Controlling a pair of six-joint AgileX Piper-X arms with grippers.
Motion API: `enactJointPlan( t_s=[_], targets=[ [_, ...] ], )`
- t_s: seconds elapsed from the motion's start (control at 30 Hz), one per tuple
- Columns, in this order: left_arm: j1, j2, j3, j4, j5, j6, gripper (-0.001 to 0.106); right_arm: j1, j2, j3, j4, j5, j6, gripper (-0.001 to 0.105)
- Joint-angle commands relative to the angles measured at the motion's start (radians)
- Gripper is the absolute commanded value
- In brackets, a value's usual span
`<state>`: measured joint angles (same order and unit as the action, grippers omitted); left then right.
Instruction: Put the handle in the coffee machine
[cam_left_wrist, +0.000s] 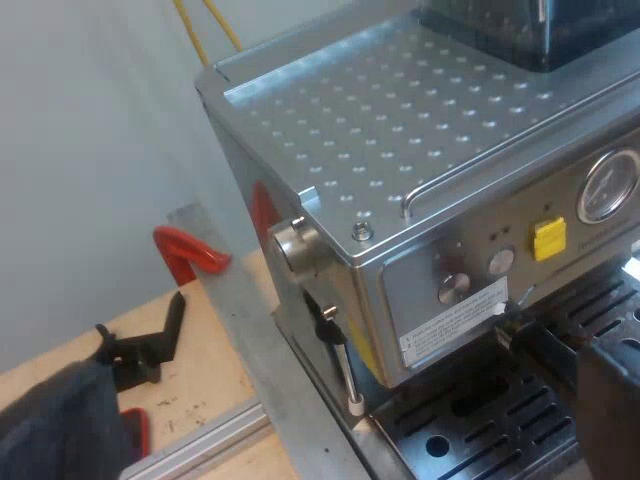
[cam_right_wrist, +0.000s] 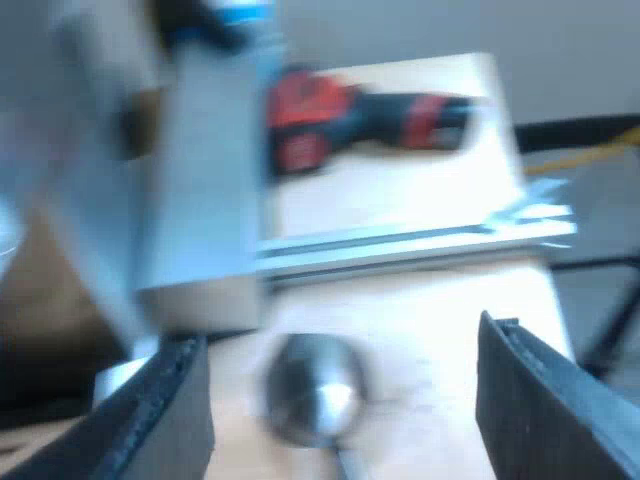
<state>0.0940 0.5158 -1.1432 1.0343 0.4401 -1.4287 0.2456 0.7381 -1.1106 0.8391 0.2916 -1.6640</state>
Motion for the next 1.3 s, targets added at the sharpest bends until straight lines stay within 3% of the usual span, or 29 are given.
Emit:
enactJointPlan(
  t_s=[0.03,0.17,0.4,0.67,0.93,1.1,1.3],
  targets=[
    [0.003,-0.031,-0.003,0.000,0.000,-0.003,0.093,-0.096,-0.048,-0.011,0.047,-0.007,-0.007,0.059],
    [0.003,-0.110,0.030,0.000,0.005,-0.003,0.093,-0.210,-0.131,-0.008,0.098,-0.007,-0.027,0.059],
    [0.003,-0.250,0.106,0.027,0.005,-0.009,0.093,-0.234,-0.303,0.071,0.115,-0.012,-0.065,0.059],
    [0.003,-0.469,0.164,0.197,0.002,-0.006,0.093,-0.234,-0.547,0.217,0.140,-0.042,-0.068,0.059],
    [0.003,-0.654,0.185,0.397,0.004,0.050,0.093,-0.234,-0.726,0.251,0.214,-0.045,-0.095,0.059],
    [0.003,-0.671,0.172,0.529,0.003,0.049,0.093,-0.234,-0.797,0.251,0.260,-0.045,-0.129,0.059],
    [0.003,-0.671,0.176,0.497,-0.002,0.049,0.093,-0.231,-0.793,0.253,0.287,-0.046,-0.129,0.059]
  ],
)
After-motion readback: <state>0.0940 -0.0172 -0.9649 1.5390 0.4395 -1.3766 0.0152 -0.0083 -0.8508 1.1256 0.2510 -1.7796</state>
